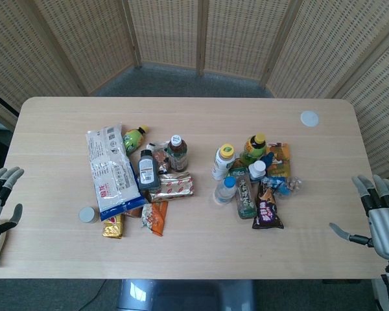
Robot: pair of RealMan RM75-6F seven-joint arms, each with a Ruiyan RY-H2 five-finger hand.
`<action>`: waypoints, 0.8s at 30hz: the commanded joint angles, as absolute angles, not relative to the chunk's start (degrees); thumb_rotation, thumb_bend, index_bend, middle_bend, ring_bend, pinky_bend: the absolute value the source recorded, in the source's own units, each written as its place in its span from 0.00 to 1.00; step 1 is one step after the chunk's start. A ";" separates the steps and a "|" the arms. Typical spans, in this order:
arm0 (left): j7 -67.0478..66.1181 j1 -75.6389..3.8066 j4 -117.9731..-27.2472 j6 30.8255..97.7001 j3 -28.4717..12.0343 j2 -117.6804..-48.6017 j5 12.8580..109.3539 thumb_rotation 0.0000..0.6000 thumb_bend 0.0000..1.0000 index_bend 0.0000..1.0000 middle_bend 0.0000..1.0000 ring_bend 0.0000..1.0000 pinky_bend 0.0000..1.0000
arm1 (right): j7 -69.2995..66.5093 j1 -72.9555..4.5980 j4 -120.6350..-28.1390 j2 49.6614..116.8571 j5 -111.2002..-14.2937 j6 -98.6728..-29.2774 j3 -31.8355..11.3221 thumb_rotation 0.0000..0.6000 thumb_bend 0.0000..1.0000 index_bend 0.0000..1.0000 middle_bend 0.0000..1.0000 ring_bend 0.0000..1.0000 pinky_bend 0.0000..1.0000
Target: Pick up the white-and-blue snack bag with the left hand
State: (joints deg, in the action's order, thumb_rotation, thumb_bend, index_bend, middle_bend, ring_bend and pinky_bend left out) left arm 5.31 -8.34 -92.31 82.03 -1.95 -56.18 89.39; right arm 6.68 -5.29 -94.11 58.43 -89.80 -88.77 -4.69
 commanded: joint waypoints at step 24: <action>-10.08 -18.47 -91.41 65.15 -3.30 -59.60 82.13 1.00 0.20 0.00 0.00 0.00 0.00 | 6.56 -4.67 -95.11 58.17 -89.21 -89.25 -4.81 0.34 0.14 0.00 0.00 0.00 0.00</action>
State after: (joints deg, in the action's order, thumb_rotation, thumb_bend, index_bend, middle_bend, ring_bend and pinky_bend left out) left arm -9.63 -17.85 -91.90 65.81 -3.09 -58.99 82.35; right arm 6.58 -4.68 -95.09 58.18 -89.23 -89.24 -4.80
